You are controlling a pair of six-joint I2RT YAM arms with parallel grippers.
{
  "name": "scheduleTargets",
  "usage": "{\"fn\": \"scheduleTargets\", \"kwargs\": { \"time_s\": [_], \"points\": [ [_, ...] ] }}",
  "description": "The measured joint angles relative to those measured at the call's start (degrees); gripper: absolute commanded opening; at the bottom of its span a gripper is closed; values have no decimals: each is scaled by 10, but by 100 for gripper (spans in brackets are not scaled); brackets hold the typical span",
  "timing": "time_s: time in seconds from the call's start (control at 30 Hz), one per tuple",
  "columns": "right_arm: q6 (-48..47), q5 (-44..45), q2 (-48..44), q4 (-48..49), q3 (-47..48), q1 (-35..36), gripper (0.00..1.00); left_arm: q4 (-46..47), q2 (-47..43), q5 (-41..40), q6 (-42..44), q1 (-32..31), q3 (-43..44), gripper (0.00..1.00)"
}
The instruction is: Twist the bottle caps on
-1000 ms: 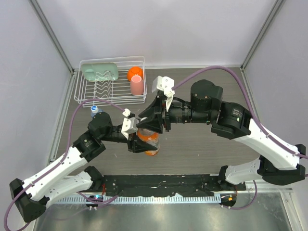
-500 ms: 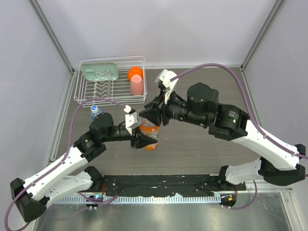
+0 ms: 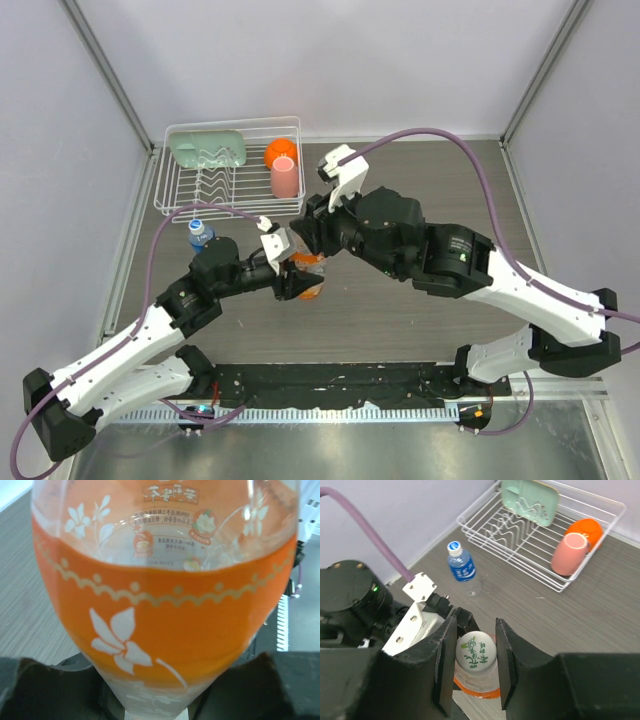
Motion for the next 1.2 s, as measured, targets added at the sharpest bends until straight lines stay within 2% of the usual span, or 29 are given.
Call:
{"fn": "scheduleTargets", "kwargs": {
  "time_s": [0.37, 0.47, 0.57, 0.6, 0.7, 0.9, 1.1, 1.2],
  "points": [
    [70, 231, 108, -82, 107, 52, 4, -2, 0, -108, 23, 0, -10, 34],
    [92, 275, 134, -109, 129, 57, 13, -3, 4, -128, 27, 0, -15, 34],
    [110, 301, 151, -129, 140, 57, 29, -3, 11, -140, 30, 0, -18, 34],
    [113, 308, 155, -134, 145, 57, 38, -3, 12, -142, 30, 1, -18, 34],
    [114, 314, 162, -138, 153, 57, 49, -2, 13, -146, 30, 1, -18, 34],
    [94, 301, 161, -138, 176, 57, 62, 28, 9, -144, 32, 1, -19, 34],
    [63, 251, 150, -133, 195, 57, 71, 59, -5, -128, 31, 1, -19, 36],
    [40, 194, 129, -132, 195, 57, 75, 62, -9, -108, 31, 1, -19, 36]
  ]
}}
